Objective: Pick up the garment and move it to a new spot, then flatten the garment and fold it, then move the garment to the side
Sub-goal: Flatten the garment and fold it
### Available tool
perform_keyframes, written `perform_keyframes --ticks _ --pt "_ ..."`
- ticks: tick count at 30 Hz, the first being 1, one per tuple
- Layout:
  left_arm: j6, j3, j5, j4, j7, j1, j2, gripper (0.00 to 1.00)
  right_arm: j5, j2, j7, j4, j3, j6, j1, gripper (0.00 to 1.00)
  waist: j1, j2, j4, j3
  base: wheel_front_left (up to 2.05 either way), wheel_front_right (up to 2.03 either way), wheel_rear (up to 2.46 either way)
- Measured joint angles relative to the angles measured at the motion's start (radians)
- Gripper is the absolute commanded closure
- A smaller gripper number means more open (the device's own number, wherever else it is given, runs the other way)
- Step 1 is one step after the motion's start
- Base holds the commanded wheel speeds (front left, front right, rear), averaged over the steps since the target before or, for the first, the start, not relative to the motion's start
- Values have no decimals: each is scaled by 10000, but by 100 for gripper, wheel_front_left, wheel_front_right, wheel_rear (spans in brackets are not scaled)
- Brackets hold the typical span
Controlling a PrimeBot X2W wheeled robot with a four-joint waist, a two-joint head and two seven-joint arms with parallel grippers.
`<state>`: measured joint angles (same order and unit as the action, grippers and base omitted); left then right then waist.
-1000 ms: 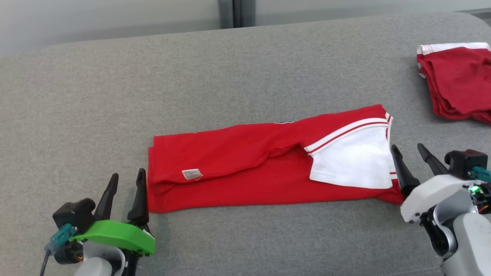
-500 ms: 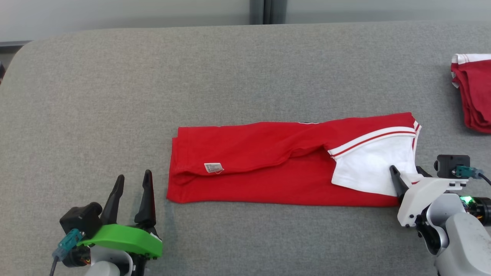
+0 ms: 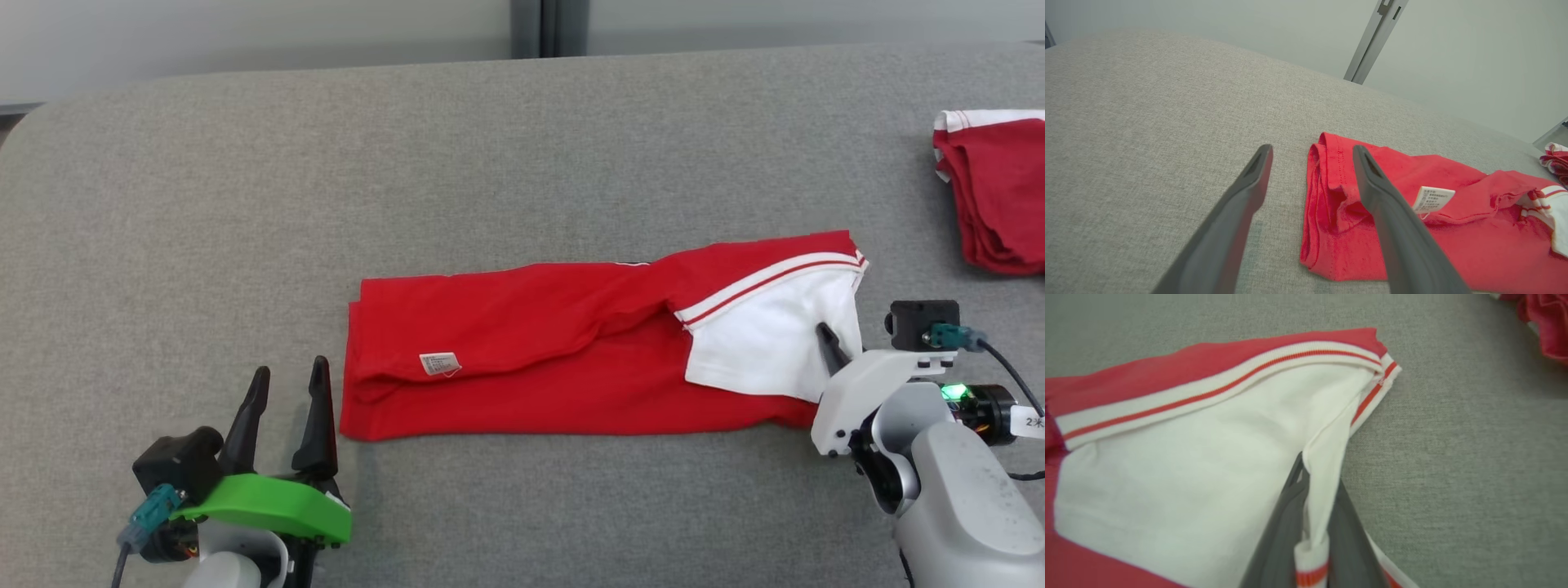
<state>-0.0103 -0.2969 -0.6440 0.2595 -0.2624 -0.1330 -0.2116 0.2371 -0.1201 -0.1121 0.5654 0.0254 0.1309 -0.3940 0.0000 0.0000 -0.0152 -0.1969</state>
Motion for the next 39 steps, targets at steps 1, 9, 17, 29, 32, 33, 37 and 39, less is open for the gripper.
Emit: perform_keyframes --ticks 1,9,17,29,32,33,37,39 --pt "-17 4 13 12 0 -1 17 0 0 -65 46 -58 35 0 -26 100 0 0 41 24 0 0 0" --pt "-86 48 113 63 0 11 119 0 19 -784 -50 -1197 646 4 242 100 0 0 354 265 0 0 0" --pt "-159 61 169 107 0 39 163 0 8 -794 -472 -2303 1279 4 755 100 0 0 539 479 0 0 0" --pt "-174 46 167 291 0 97 173 0 268 109 -876 -3858 -656 2 906 100 0 0 324 835 0 0 0" --pt "-176 52 140 303 0 186 174 0 472 368 -959 -3946 -1430 2 898 100 0 0 253 900 0 0 0" --pt "-174 69 138 297 0 189 174 0 629 493 -961 -3900 -1877 2 835 100 0 0 212 926 0 0 0" --pt "-176 71 136 290 0 189 198 0 826 660 -943 -3463 -2780 2 410 100 0 0 92 923 0 0 0" --pt "-209 73 127 284 0 186 219 0 882 685 -940 -3145 -3231 2 166 100 0 0 19 908 0 0 0"
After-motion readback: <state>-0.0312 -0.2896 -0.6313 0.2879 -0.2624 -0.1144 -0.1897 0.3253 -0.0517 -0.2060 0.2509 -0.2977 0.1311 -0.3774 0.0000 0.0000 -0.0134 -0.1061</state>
